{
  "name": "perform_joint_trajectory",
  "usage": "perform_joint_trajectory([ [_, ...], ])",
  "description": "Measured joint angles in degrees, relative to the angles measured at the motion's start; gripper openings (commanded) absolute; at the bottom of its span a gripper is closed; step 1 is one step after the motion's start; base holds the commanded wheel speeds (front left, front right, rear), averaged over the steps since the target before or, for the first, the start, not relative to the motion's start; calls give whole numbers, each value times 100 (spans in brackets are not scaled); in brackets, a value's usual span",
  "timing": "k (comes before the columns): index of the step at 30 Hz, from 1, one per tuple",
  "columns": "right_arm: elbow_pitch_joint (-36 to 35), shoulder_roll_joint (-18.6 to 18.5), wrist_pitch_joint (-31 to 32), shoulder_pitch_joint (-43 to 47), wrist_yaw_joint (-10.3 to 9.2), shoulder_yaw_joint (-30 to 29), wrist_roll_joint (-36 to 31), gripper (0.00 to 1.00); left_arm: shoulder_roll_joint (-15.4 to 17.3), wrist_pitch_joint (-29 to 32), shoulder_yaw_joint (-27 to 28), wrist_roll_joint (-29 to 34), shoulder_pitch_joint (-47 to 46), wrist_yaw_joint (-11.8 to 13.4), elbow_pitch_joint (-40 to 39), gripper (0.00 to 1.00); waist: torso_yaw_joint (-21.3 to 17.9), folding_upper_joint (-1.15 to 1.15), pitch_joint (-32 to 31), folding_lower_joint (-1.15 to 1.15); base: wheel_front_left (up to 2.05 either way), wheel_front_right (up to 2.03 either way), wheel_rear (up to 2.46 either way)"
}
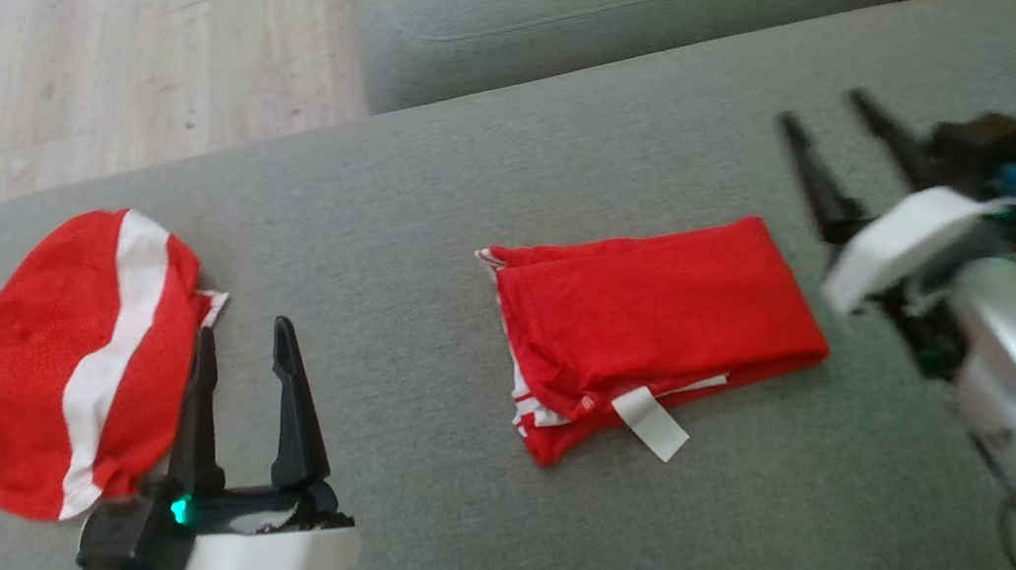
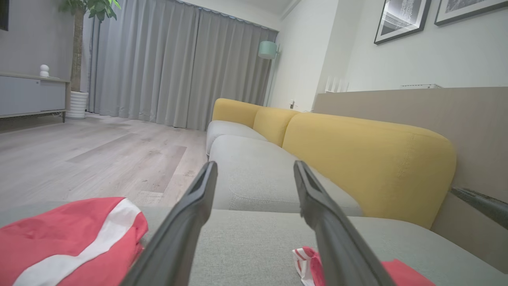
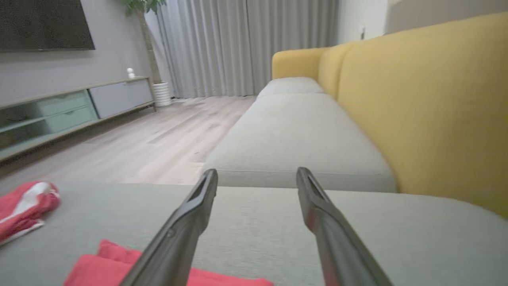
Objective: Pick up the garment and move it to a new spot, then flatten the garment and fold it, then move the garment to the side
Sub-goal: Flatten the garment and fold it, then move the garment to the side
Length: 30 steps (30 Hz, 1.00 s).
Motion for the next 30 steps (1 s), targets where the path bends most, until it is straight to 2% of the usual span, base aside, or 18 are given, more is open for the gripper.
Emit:
perform_joint_trajectory([
  [2, -271, -123, -7, 263, 0, -370, -422, 100, -1, 0, -31, 0, -1, 0, -29, 100, -68, 0, 8, 0, 0, 0, 0],
  [5, -679, -75, -15, 790, 0, -902, -926, 100, -2, 0, -114, 0, 0, 0, -40, 100, -152, 0, 20, 0, 0, 0, 0],
  [8, -1078, 130, -15, 1293, 0, -1466, -1294, 100, -5, 0, -146, 0, 2, 0, -42, 100, -229, 0, 23, 0, 0, 0, 0],
  [11, -1501, 399, -15, 1704, 0, -1768, -1707, 100, -5, 0, -149, 1, 11, 0, -48, 100, -298, 0, 22, 0, 0, 0, 0],
  [14, -1806, 654, -15, 2036, 0, -1934, -1954, 100, -7, 0, -156, 24, 34, 0, -55, 100, -349, 0, 27, 0, 0, 0, 0],
  [18, -1924, 790, -15, 2267, 0, -2058, -2087, 100, -7, 0, -156, 24, 148, 0, -73, 100, -381, 0, 30, 0, 0, 0, 0],
  [30, -2047, 893, -15, 2331, 0, -2153, -2287, 100, -7, 0, -158, 23, 247, 0, -78, 100, -290, 0, 30, 0, 0, 0, 0],
])
